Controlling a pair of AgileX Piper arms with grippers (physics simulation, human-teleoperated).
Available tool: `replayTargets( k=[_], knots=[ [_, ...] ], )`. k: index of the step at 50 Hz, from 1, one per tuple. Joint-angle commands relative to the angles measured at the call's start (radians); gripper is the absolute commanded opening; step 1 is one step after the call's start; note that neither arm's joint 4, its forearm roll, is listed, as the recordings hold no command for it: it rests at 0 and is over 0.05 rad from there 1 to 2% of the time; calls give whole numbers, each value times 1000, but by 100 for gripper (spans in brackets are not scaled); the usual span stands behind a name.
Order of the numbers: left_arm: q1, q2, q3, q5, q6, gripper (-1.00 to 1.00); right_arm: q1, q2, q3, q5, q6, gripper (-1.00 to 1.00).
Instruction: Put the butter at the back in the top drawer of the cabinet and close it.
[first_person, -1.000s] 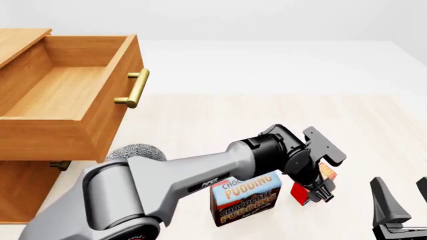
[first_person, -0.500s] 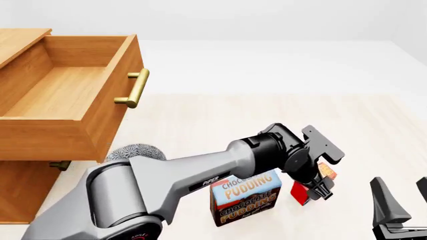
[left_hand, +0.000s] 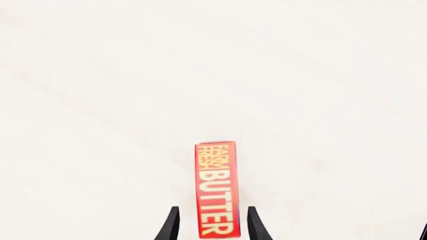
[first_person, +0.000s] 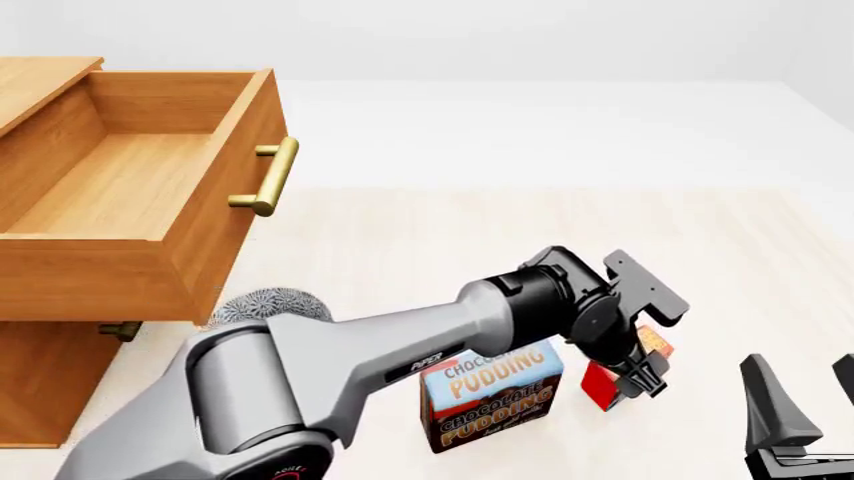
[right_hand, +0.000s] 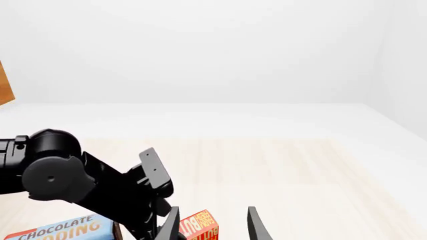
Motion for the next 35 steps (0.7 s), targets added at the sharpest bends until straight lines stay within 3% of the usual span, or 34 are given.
replayTargets(
  k=[1,35],
  knots=[
    [0,10,-7,1,-9,100,0,0,0,0,0,100],
    [-8,63,-73,29,-32,100,0,0,0,0,0,100]
  ],
)
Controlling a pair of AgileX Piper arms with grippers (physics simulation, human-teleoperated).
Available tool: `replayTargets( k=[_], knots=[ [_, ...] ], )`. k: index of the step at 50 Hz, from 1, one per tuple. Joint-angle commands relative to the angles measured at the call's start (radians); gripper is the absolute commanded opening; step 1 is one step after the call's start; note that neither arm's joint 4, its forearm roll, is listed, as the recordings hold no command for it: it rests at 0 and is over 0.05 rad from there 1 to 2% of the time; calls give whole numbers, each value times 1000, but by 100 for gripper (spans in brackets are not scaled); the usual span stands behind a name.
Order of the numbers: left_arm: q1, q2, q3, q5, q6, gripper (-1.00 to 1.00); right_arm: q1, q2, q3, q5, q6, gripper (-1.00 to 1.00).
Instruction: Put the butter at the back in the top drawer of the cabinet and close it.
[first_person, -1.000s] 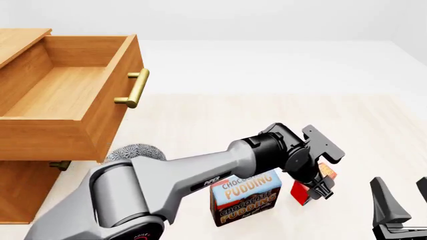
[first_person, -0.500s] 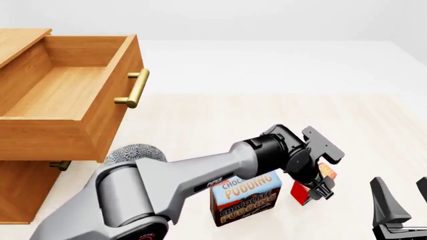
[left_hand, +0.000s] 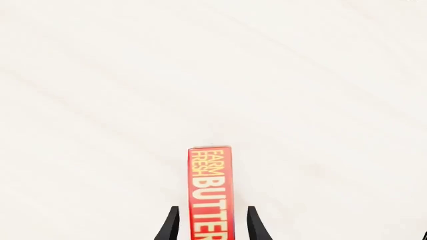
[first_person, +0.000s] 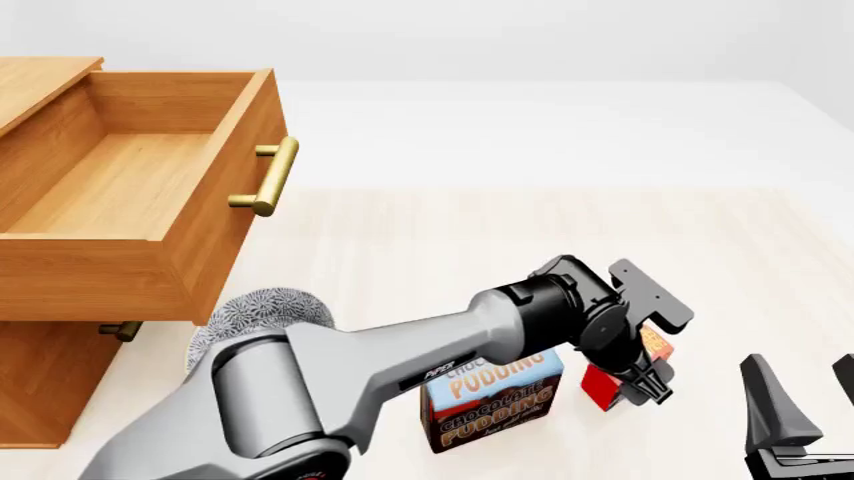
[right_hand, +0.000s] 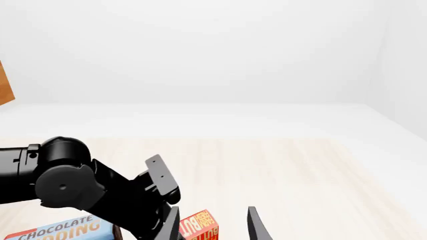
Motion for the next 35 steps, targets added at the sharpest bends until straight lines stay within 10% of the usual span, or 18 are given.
replayTargets(
  k=[1,35],
  knots=[
    [2,9,-14,3,-7,100,0,0,0,0,0,100],
    [0,44,-30,-5,-38,100,0,0,0,0,0,100]
  ],
)
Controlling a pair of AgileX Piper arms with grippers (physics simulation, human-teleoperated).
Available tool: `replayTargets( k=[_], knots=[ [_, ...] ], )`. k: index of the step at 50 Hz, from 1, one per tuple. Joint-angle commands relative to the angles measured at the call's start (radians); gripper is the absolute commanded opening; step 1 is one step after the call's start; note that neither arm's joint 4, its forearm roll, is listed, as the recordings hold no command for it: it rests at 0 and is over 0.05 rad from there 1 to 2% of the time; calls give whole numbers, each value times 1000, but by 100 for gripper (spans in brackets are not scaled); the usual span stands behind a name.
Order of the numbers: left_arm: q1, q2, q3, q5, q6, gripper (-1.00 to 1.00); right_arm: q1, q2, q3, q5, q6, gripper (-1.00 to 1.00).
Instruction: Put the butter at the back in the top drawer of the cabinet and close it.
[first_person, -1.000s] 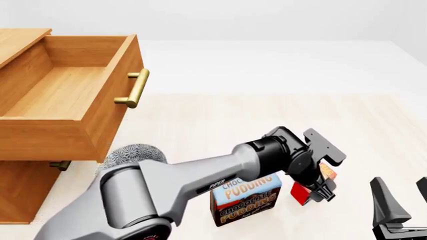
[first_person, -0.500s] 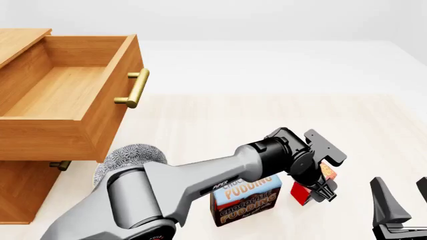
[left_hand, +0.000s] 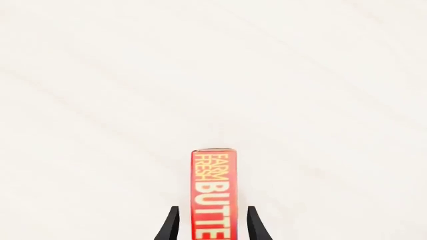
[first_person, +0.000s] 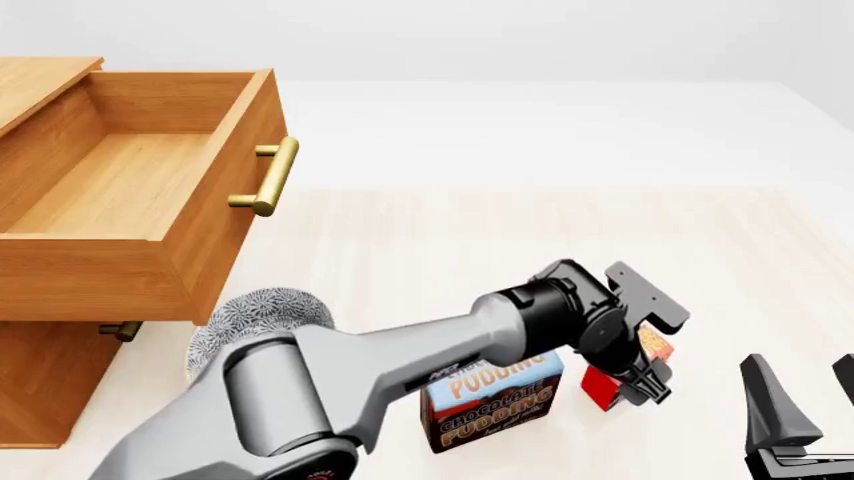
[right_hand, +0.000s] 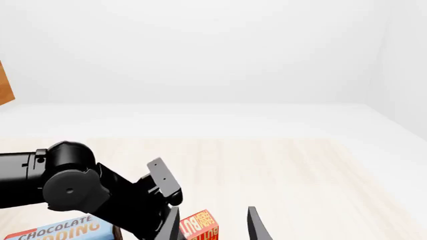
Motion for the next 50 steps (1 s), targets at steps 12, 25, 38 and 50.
replayTargets(
  k=[12,25,38,50],
  knots=[
    [-12,42,-35,6,-27,100,0,0,0,0,0,100],
    [-11,50,-36,1,-40,100,0,0,0,0,0,100],
    [-10,58,-32,-7,-49,100,0,0,0,0,0,100],
    [-13,68,-38,-4,-61,-100,0,0,0,0,0,100]
  ],
)
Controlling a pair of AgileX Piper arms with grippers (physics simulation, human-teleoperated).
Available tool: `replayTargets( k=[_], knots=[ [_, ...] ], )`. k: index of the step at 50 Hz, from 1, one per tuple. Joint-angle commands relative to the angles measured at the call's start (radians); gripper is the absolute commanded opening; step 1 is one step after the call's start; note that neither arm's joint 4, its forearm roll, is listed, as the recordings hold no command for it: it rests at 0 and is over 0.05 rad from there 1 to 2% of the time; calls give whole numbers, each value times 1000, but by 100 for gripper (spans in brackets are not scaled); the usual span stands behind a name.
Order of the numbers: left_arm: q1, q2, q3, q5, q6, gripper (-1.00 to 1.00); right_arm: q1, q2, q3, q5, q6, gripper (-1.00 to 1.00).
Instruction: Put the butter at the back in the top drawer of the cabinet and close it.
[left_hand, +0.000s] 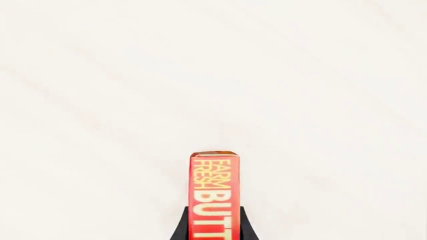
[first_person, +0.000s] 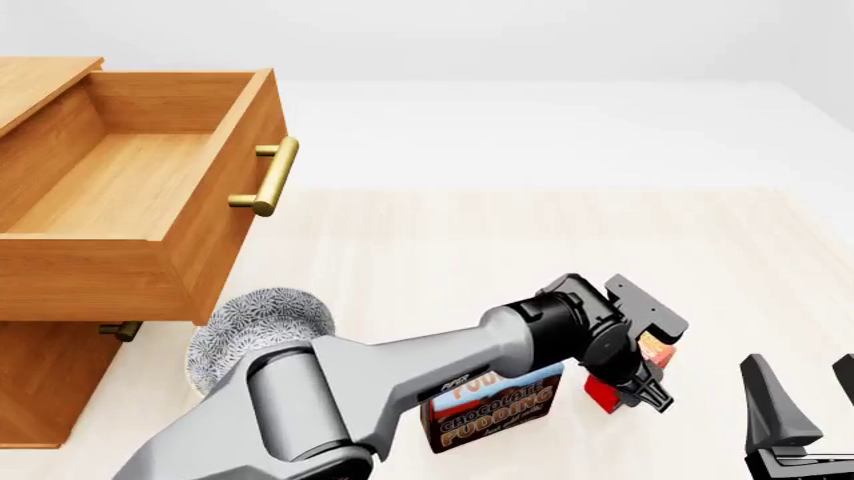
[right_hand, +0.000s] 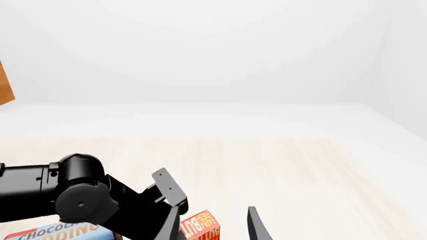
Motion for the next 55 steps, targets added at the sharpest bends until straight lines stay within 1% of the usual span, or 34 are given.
replayTargets(
  k=[1,14,17,22,29,34,44,55],
  knots=[
    [-5,14,-3,-2,-4,-100,0,0,0,0,0,100],
    [-1,-10,13,-17,-5,-100,0,0,0,0,0,100],
    [-4,-19,16,-21,-14,-100,0,0,0,0,0,100],
    [-17,-54,44,-48,-20,-100,0,0,0,0,0,100],
    [-20,-98,58,-62,-22,-100,0,0,0,0,0,100],
    [-29,-129,74,-74,-17,-100,0,0,0,0,0,100],
    [-39,-151,72,-71,-9,-100,0,0,0,0,0,100],
    [-47,-208,92,-74,6,-100,0,0,0,0,0,100]
  ],
)
